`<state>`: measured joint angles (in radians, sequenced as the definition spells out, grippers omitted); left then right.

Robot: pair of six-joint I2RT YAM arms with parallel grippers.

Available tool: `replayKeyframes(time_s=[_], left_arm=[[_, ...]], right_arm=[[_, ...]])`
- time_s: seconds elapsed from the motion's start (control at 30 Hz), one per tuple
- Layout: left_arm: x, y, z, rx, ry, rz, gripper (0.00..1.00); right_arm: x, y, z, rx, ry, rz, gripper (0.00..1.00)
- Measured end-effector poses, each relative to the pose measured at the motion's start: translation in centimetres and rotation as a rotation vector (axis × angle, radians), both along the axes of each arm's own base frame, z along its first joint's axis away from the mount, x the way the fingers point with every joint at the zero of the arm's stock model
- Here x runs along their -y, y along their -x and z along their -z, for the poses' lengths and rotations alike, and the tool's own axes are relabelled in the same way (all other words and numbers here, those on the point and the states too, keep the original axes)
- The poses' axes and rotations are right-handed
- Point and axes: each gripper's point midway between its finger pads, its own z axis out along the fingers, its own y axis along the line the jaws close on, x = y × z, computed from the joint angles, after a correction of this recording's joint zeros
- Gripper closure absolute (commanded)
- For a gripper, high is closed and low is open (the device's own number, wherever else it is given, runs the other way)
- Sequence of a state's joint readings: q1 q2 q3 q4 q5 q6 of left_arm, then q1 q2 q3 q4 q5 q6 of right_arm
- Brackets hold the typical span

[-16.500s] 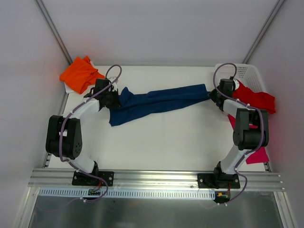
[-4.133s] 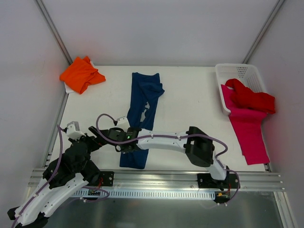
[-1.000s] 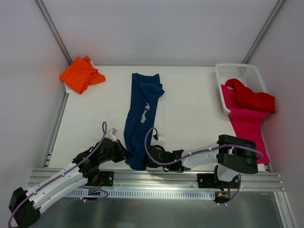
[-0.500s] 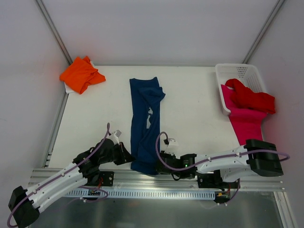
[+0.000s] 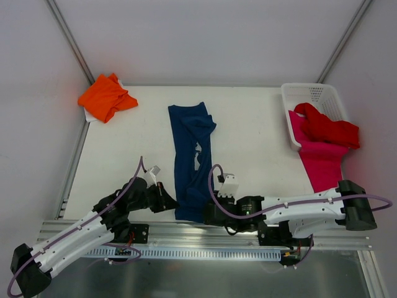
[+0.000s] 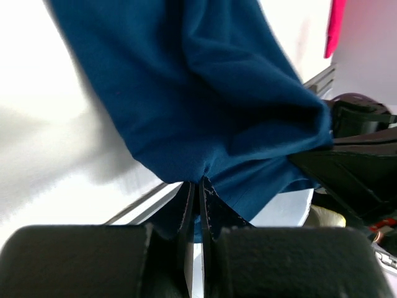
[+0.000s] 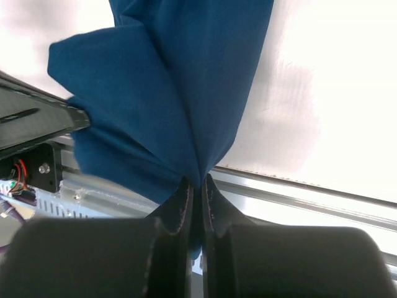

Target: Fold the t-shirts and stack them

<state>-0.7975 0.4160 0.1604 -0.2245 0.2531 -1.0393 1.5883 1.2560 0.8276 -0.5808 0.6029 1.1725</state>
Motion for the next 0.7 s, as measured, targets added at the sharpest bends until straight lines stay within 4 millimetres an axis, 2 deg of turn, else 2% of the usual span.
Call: replayKeyframes(time_s=[0.13,0.33,0.53,0.7], left_arm=[[0.6,-0.9,-2.5,0.028,0.007,-0.003,1.0],[1.7,-2.8,-5.7,0.073,-0.025,-0.006,1.0],[2.9,-5.1,-8.3,0.118,-0.059,-0.015,1.0],[2.9,-7.6,-9.2,0.147,-0.102,-0.073,1.0]], right_arm=[[0.5,-0.8,-0.9,0.024,0.04,0.009,1.0],[1.0,-3.2,-2.6,0.047,0.083,0.032,1.0],[1.5,-6.4,-3.4,0.033,0.146,0.054,0.99],[1.4,-9.7,-3.6,0.002,0.211,0.057,1.0]])
